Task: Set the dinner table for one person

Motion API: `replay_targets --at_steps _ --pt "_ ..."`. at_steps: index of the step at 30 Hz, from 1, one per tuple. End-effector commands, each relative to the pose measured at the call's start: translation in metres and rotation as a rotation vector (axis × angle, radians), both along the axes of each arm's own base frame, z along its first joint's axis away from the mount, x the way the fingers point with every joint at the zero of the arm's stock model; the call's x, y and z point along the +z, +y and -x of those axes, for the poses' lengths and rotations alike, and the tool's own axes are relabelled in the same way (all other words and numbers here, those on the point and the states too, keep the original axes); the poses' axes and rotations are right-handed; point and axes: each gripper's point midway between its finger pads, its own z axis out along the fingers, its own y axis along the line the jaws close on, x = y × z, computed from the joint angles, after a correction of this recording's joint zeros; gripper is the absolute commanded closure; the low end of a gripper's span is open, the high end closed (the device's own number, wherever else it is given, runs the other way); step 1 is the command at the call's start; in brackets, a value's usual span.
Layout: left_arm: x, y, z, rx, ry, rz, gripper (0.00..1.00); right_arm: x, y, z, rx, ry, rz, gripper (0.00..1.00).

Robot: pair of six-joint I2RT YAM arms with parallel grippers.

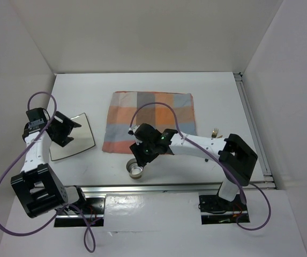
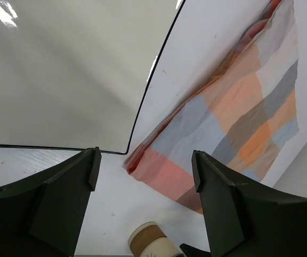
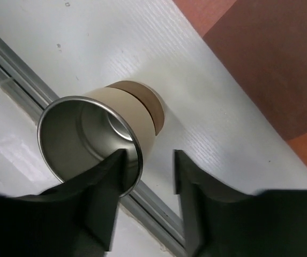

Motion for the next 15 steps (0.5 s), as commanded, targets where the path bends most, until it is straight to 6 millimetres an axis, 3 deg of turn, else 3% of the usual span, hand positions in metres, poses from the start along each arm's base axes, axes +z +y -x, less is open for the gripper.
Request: replay_targets --at_steps 1,4,5,8,12,14,15 --pt "0.024 0.007 -0.007 -0.015 -0.068 -0.059 0.14 -0.001 0.008 0.004 0.012 -0.008 -0.014 0.53" --pt "0.024 0.007 -0.007 -0.015 -0.068 -0.059 0.14 0.004 0.011 0.001 0.005 -0.033 -0.010 0.68" --pt "0.024 0.007 -0.007 -0.015 -0.068 -0.059 0.14 0.007 0.012 -0.002 -0.009 -0.039 -0.016 0.81" --pt "0.024 0.007 -0.007 -0.015 -0.068 -0.059 0.14 0.029 0.012 -0.011 -0.035 -0.085 -0.020 1.00" --pt "0.036 0.009 -0.011 -0.023 -0.087 -0.075 0.14 0.085 0.010 -0.047 -0.112 -0.170 -0.074 1.00" --pt "0.041 0.008 -0.013 -0.030 -0.101 -0.072 0.14 0.099 -0.008 -0.073 -0.211 -0.211 -0.041 1.00" --pt "0.044 0.008 -0.012 -0.030 -0.109 -0.077 0.14 0.111 -0.023 -0.104 -0.294 -0.238 -0.042 1.00"
